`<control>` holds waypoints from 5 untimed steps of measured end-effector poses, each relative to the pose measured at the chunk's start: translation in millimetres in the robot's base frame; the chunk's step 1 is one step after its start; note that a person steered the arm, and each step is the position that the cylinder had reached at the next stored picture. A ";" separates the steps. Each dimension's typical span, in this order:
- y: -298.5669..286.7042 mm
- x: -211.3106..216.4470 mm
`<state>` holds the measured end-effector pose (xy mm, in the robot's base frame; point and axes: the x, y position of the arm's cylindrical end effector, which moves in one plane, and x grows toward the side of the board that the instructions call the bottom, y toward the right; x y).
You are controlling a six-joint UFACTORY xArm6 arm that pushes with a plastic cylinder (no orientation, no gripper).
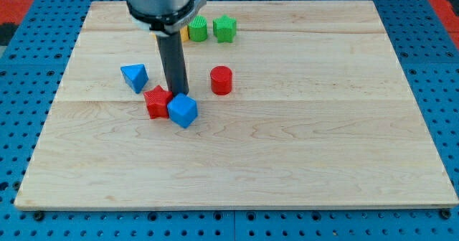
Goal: Push the red star towards the bottom left
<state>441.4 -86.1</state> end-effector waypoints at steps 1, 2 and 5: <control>-26.1 35.1; -78.3 43.6; -138.4 44.5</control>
<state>485.9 -224.5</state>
